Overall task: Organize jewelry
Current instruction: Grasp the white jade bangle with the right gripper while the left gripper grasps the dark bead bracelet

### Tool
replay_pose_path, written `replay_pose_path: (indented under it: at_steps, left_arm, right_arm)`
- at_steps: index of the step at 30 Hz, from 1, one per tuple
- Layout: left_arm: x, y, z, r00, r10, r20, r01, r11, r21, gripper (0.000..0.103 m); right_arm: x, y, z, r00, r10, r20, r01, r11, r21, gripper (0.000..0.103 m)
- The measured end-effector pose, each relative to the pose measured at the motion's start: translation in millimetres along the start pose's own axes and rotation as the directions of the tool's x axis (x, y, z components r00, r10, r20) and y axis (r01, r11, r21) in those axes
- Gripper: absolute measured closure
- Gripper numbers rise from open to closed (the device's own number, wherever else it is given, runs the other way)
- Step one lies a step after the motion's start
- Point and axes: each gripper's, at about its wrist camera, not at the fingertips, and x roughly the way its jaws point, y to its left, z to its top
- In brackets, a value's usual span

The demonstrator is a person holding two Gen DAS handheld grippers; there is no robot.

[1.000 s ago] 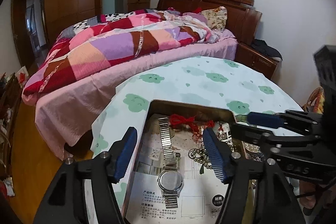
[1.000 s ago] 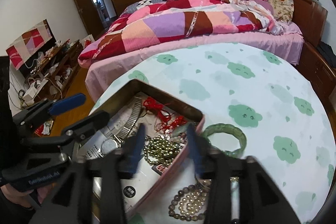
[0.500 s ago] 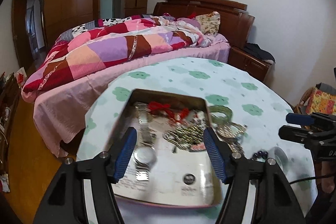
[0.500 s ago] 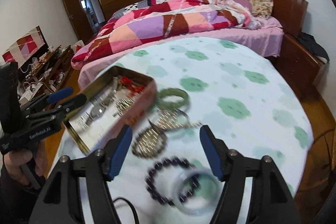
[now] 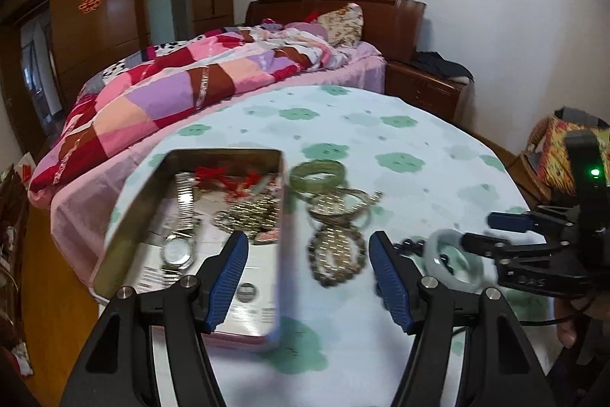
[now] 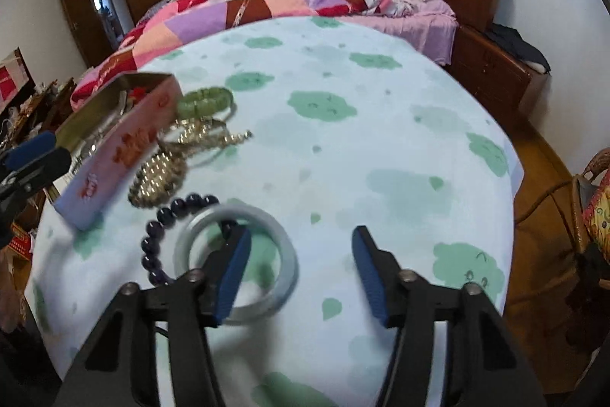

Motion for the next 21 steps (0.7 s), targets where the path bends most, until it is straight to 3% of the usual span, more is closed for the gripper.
replay_pose_path:
  at_steps: [5, 6, 7, 8, 13, 17, 18, 20, 21]
  left_arm:
    - [7.6, -19.5, -3.9, 0.999, -0.029, -0.025, 0.030, 0.999, 0.043, 0.037]
    - [8.8, -20.9, -4.5, 0.999, -0.033, -0.031, 0.035, 0.998, 0.043, 0.037]
    - [10.1, -22.3, -5.3, 0.999, -0.035, -0.038, 0.037, 0.998, 0.046, 0.037]
    - [11.3, -23.8, -5.9, 0.998, -0.035, -0.044, 0.037, 0.998, 0.050, 0.037]
    - [11.2, -30.4, -6.1, 0.998, -0.034, -0.049, 0.037, 0.997, 0.068, 0.037]
    - [15.6, -39.2, -5.6, 0.997, -0.052, -0.065, 0.058, 0.994, 0.095, 0.038]
    - [18.0, -41.5, -5.6, 0.996, -0.058, -0.073, 0.065, 0.993, 0.102, 0.040]
    - [25.4, -47.5, -5.8, 0.992, -0.070, -0.102, 0.083, 0.989, 0.122, 0.057]
    - [28.8, -51.3, -6.0, 0.990, -0.080, -0.117, 0.096, 0.986, 0.134, 0.058]
  right_arm:
    - [13.6, 6.8, -8.8, 1.000, 0.011, -0.023, -0.011, 1.000, -0.026, 0.063]
    - [14.4, 10.7, -9.4, 1.000, -0.015, -0.006, 0.015, 0.999, -0.050, 0.069]
    - [15.2, 13.2, -9.8, 0.999, -0.035, 0.003, 0.036, 0.997, -0.065, 0.084]
    - [14.9, 12.9, -10.2, 1.000, -0.018, 0.005, 0.018, 0.998, -0.060, 0.087]
    - [12.6, 3.0, -12.1, 1.000, 0.023, 0.014, -0.023, 1.000, -0.016, 0.090]
    - [8.1, -6.2, -10.2, 0.999, 0.006, 0.037, -0.006, 1.000, 0.017, 0.091]
    - [5.8, -9.6, -9.0, 0.999, 0.008, 0.045, -0.009, 1.000, 0.027, 0.091]
    - [2.2, -15.0, -6.5, 0.998, 0.006, 0.056, -0.009, 0.999, 0.043, 0.091]
    - [0.5, -18.9, -6.2, 0.998, 0.001, 0.060, -0.005, 0.999, 0.054, 0.091]
